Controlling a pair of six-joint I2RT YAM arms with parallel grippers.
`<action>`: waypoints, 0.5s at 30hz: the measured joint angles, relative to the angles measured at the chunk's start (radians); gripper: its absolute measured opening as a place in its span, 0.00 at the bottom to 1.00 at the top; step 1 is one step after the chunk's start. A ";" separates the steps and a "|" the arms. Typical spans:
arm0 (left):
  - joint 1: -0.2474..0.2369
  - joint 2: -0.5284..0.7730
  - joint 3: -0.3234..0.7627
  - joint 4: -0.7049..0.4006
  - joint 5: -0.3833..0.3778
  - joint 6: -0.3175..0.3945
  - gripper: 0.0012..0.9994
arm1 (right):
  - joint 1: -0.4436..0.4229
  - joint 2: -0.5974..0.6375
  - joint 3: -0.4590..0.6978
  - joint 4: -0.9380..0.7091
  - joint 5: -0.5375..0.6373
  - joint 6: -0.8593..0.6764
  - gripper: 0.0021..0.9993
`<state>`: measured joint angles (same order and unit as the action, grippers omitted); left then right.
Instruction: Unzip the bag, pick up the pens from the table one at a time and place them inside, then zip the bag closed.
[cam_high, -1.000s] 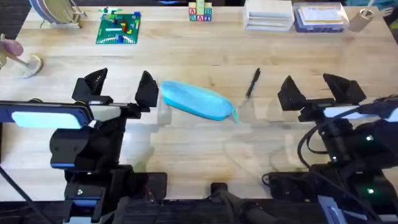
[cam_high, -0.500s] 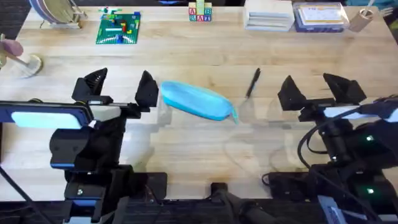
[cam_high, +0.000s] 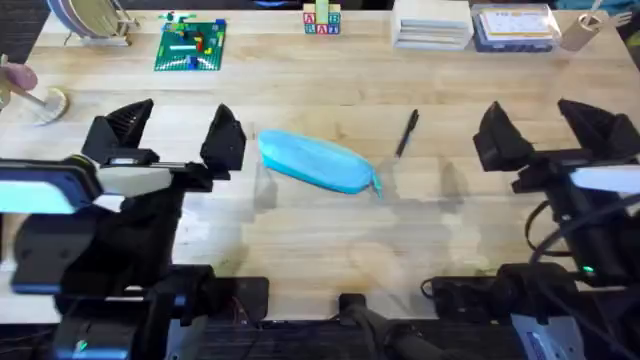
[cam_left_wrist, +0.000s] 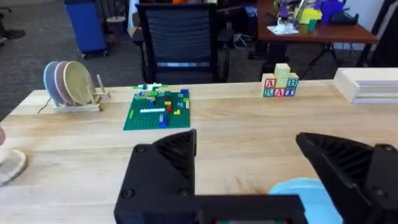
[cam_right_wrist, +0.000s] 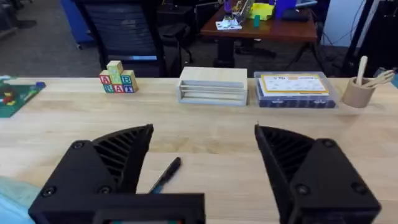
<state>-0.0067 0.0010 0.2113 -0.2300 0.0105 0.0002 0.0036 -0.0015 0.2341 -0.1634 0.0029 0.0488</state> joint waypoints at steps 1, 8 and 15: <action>0.000 0.000 0.020 -0.030 0.000 0.000 0.99 | 0.000 0.001 0.018 -0.022 0.000 0.001 1.00; 0.000 0.070 0.189 -0.190 -0.004 0.001 0.99 | 0.000 0.003 0.151 -0.172 0.000 0.004 1.00; 0.000 0.232 0.377 -0.335 -0.005 0.004 0.99 | 0.000 0.097 0.296 -0.305 0.000 0.004 1.00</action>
<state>-0.0067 0.2330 0.5883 -0.5648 0.0059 0.0044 0.0036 0.0952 0.5305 -0.4688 0.0029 0.0528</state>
